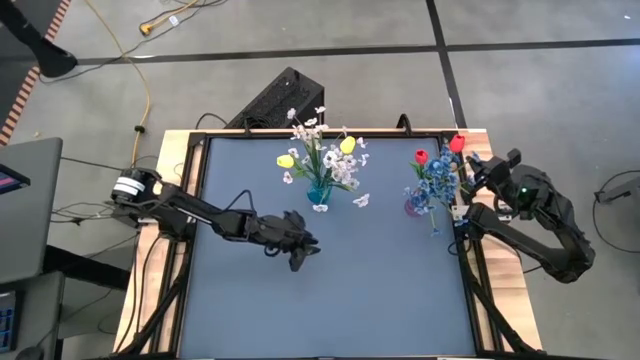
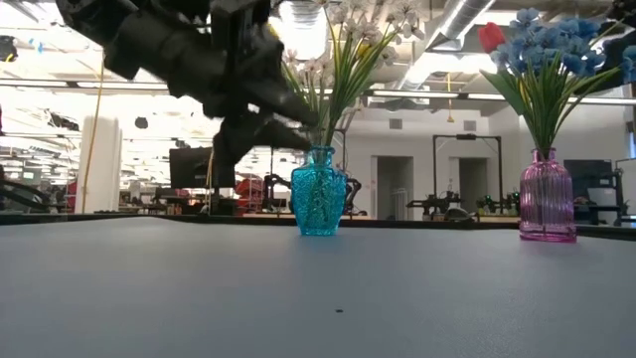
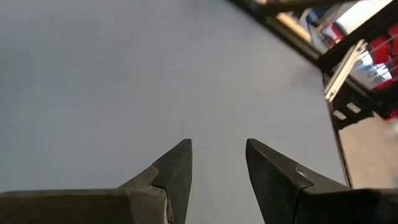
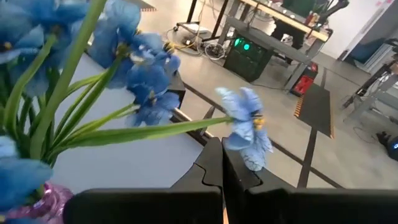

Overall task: Sort flowers into vase by color
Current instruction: Return to Home Position

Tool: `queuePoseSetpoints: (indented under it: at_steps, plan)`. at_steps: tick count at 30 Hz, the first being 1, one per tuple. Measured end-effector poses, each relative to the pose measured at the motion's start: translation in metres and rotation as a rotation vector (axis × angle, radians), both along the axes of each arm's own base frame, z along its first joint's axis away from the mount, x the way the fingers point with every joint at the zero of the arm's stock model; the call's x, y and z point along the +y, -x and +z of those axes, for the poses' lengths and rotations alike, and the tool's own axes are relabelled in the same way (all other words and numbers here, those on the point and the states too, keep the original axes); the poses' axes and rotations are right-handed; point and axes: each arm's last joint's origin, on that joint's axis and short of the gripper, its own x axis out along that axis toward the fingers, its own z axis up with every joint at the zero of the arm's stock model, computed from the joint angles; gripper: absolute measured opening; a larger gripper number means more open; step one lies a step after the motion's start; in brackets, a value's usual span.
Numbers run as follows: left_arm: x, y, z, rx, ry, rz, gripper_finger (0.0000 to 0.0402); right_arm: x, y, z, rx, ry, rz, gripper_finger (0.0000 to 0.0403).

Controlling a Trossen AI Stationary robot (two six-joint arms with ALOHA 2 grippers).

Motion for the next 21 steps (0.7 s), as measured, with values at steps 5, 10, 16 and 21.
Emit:
queuePoseSetpoints:
  at_steps: [5,10,16,21]
  plan:
    - [0.006,0.007,0.022,-0.08,-0.077,0.003,0.0139,0.001,0.0,-0.001,-0.001,-0.014,0.022,0.0019]
    - [0.017,0.031,0.044,-0.1,-0.127,0.005,0.0139,0.001,-0.001,-0.001,0.001,-0.014,0.036,0.0019]
    - [0.029,0.068,0.065,-0.067,-0.189,0.006,0.0139,0.002,0.001,-0.004,0.058,-0.034,0.042,0.0019]
    - [0.039,0.099,0.071,-0.084,-0.202,0.057,0.0139,0.005,0.005,-0.001,0.121,-0.138,0.025,0.0019]
